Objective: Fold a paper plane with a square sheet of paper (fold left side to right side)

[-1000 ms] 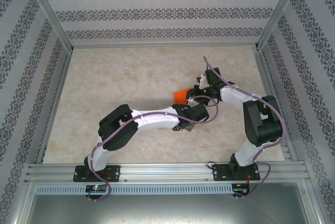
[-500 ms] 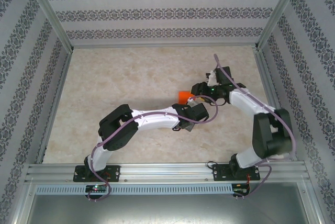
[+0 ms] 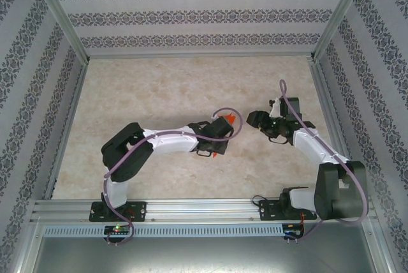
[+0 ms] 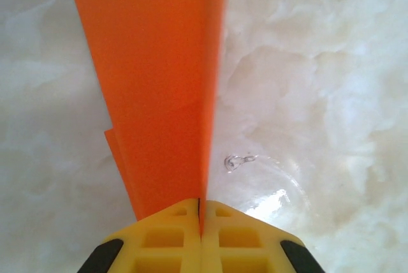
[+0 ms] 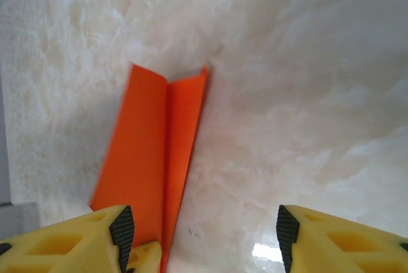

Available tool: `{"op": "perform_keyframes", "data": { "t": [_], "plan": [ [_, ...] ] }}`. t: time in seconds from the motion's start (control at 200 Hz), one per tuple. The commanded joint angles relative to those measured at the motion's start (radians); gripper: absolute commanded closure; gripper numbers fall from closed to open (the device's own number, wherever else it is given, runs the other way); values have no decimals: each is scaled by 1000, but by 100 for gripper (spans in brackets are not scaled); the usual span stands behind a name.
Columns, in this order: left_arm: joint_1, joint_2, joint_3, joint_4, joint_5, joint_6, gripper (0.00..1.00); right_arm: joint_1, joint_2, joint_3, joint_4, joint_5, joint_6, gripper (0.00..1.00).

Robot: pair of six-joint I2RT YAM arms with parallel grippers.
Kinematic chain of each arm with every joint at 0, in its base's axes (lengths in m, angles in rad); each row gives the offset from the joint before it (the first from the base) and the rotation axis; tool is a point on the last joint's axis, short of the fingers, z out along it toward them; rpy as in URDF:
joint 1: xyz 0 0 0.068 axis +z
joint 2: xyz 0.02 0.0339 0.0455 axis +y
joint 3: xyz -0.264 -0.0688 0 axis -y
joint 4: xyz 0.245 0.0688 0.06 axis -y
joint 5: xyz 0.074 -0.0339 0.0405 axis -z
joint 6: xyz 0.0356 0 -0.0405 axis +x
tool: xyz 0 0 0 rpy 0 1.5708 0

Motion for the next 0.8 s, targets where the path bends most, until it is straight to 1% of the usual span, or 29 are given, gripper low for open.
{"op": "perform_keyframes", "data": {
  "t": [0.0, 0.135, 0.3, 0.535, 0.794],
  "plan": [
    [40, -50, -56, 187, 151, -70, 93, 5, 19, -43, 109, -81, -11, 37],
    [86, -52, -105, 284, 253, -122, 93, 38, 42, -75, 174, -100, 1, 37],
    [110, -23, -118, 357, 329, -157, 95, 87, 89, -106, 313, -115, 73, 39],
    [123, 16, -121, 427, 391, -191, 96, 161, 168, -76, 401, -83, 124, 41],
    [125, 58, -110, 451, 417, -212, 96, 172, 217, -60, 408, -55, 144, 42]
  ]
}}
